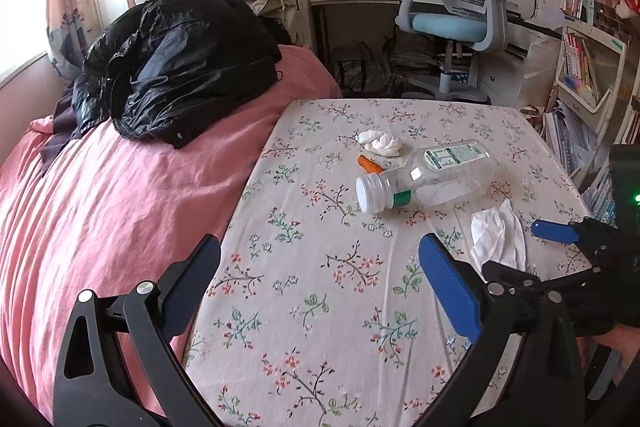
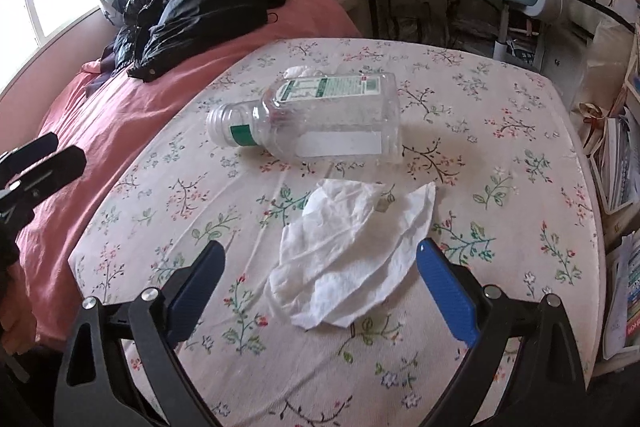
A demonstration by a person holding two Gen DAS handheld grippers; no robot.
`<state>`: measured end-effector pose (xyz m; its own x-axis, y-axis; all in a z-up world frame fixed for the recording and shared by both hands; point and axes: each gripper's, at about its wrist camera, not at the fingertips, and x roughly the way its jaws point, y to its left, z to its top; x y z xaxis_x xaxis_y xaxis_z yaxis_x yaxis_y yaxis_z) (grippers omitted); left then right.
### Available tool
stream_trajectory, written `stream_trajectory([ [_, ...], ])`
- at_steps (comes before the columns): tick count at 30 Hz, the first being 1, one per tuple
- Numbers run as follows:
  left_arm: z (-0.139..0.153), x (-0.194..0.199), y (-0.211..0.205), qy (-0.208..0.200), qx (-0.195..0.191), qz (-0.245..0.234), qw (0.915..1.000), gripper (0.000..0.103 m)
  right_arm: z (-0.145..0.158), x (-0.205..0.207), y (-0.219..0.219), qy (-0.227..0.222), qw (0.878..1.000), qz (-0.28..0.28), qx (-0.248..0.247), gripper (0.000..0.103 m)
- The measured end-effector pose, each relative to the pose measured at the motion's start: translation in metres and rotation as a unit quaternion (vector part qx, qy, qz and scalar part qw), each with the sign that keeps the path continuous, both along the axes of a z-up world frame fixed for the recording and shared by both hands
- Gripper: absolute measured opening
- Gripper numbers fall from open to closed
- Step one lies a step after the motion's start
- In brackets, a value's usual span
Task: Collect trash
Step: 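Move both open tools toward the white tissue and orange carrot on the table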
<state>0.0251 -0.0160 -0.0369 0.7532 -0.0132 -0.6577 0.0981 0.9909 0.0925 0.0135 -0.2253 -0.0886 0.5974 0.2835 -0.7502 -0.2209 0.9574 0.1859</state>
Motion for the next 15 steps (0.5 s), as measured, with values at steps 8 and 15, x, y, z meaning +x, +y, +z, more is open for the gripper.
stream_trajectory([
  [8,0.005,0.013,-0.009,0.0,-0.022,-0.01,0.9997,0.096,-0.004,0.009,0.0,0.009,1.0,0.007,0.002,0.08],
  [15,-0.003,0.029,-0.017,0.012,-0.029,-0.014,0.9994,0.096,-0.005,0.01,-0.002,0.012,1.0,0.01,0.005,0.073],
])
